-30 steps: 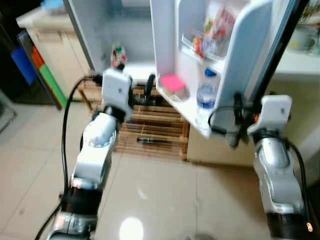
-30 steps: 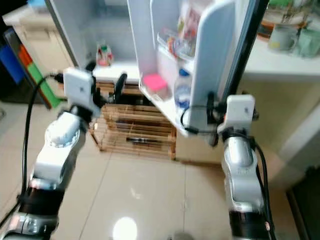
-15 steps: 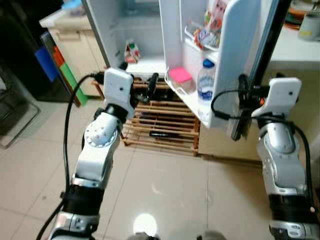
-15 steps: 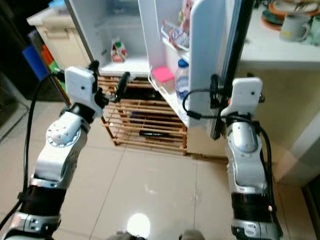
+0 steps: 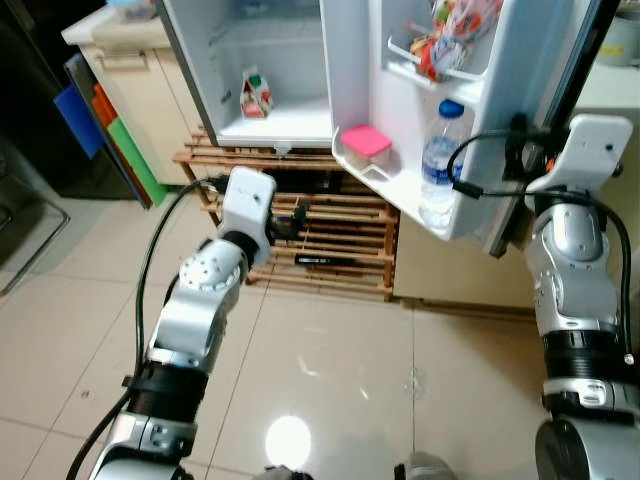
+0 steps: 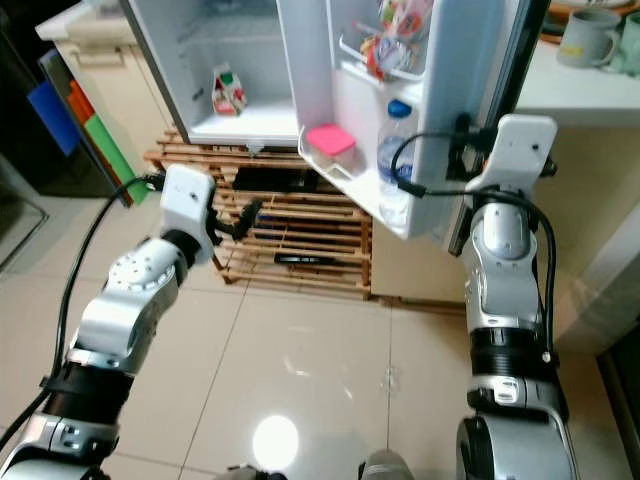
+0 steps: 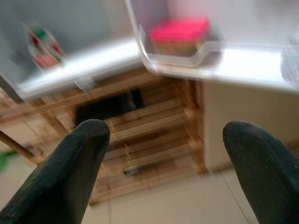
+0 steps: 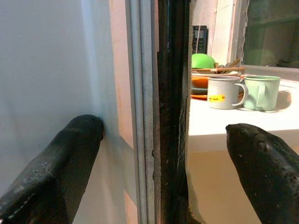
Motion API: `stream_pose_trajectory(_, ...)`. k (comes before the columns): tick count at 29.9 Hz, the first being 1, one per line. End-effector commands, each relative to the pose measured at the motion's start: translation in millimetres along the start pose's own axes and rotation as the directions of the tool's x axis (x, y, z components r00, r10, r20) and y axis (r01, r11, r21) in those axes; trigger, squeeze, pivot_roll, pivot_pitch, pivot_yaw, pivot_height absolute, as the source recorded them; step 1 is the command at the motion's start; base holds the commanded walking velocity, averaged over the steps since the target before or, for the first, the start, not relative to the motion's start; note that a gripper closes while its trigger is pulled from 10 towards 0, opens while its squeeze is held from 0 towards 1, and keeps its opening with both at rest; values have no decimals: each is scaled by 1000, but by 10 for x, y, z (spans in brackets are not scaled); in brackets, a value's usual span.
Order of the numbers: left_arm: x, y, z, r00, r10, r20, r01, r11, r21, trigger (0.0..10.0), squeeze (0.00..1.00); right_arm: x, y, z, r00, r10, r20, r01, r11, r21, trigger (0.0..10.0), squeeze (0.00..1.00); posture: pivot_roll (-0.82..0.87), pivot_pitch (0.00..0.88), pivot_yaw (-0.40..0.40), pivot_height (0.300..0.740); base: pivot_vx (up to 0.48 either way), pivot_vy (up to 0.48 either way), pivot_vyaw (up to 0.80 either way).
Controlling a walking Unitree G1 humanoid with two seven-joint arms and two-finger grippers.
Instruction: Restocking fridge
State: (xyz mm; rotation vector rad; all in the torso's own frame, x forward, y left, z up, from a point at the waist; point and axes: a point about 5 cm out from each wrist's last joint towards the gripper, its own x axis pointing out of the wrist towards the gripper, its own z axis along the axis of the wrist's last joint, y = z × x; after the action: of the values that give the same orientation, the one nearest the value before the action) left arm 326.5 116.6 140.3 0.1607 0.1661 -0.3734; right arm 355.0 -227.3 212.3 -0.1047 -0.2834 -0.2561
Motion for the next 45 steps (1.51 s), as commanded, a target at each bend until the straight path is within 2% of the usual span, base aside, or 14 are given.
stream_pose_trajectory(1, -27, 35, -135, 997, 2, -72, -4, 1000, -15, 10000, 0, 65, 29, 84, 1000, -2, 23, 2, 1000, 0, 10000, 0, -187, 31, 125, 740, 0, 0, 0)
stream_pose_trajectory(13, -48, 4, -137, 995, -21, -96, 20, 1000, -9, 10000, 0, -172, 475, 165, 960, 277, 43, -280, 949, 143, 10000, 0, -194, 37, 111, 740, 0, 0, 0)
stream_pose_trajectory(18, -102, 5, -477, 944, -121, -307, 125, 992, -6, 10000, 0, -642, 768, 281, 743, 669, 25, -649, 711, 271, 10000, 0, -196, 45, 112, 740, 0, 0, 0)
stream_pose_trajectory(21, -253, 142, -1046, 839, -181, -514, 176, 983, -58, 10000, 0, -951, 735, 410, 554, 831, 53, -792, 507, 340, 10000, 0, -206, 47, 117, 740, 0, 0, 0)
stream_pose_trajectory(22, -395, 247, -1348, 777, -153, -611, 173, 985, -26, 10000, 0, -1080, 668, 463, 471, 879, 72, -833, 416, 365, 10000, 0, -208, 47, 117, 740, 0, 0, 0)
stream_pose_trajectory(23, -395, 247, -1348, 777, -153, -611, 173, 985, -26, 10000, 0, -1080, 668, 463, 471, 879, 72, -833, 416, 365, 10000, 0, -208, 47, 117, 740, 0, 0, 0)
stream_pose_trajectory(24, -497, 294, -1520, 733, -145, -665, 180, 984, -15, 10000, 0, -1139, 612, 485, 439, 895, 79, -846, 383, 371, 10000, 0, -218, 49, 120, 740, 0, 0, 0)
stream_pose_trajectory(31, -672, 326, -1771, 637, -148, -756, 288, 956, 56, 10000, 0, -1037, 379, 440, 512, 858, 45, -796, 454, 400, 10000, 0, -232, 47, 126, 740, 0, 0, 0)
stream_pose_trajectory(32, -710, 276, -1878, 608, -161, -778, 319, 946, 54, 10000, 0, -977, 293, 389, 553, 833, 1, -761, 505, 408, 10000, 0, -235, 46, 129, 740, 0, 0, 0)
stream_pose_trajectory(35, -674, 234, -1911, 619, -175, -765, 319, 947, 42, 10000, 0, -912, 235, 328, 611, 788, -70, -718, 590, 371, 10000, 0, -238, 45, 131, 740, 0, 0, 0)
stream_pose_trajectory(36, -674, 234, -1911, 619, -175, -765, 319, 947, 42, 10000, 0, -912, 235, 328, 611, 788, -70, -718, 590, 371, 10000, 0, -238, 45, 131, 740, 0, 0, 0)
stream_pose_trajectory(42, -163, 218, -1302, 891, -143, -432, 174, 984, 33, 10000, 0, -703, 190, -173, 826, 496, -269, -467, 868, 168, 10000, 0, -232, 32, 128, 740, 0, 0, 0)
stream_pose_trajectory(44, 39, 189, -823, 974, -116, -192, 115, 993, -14, 10000, 0, -711, 182, -331, 879, 374, -297, -344, 927, 149, 10000, 0, -221, 26, 109, 740, 0, 0, 0)
stream_pose_trajectory(45, 39, 189, -823, 974, -116, -192, 115, 993, -14, 10000, 0, -711, 182, -331, 879, 374, -297, -344, 927, 149, 10000, 0, -221, 26, 109, 740, 0, 0, 0)
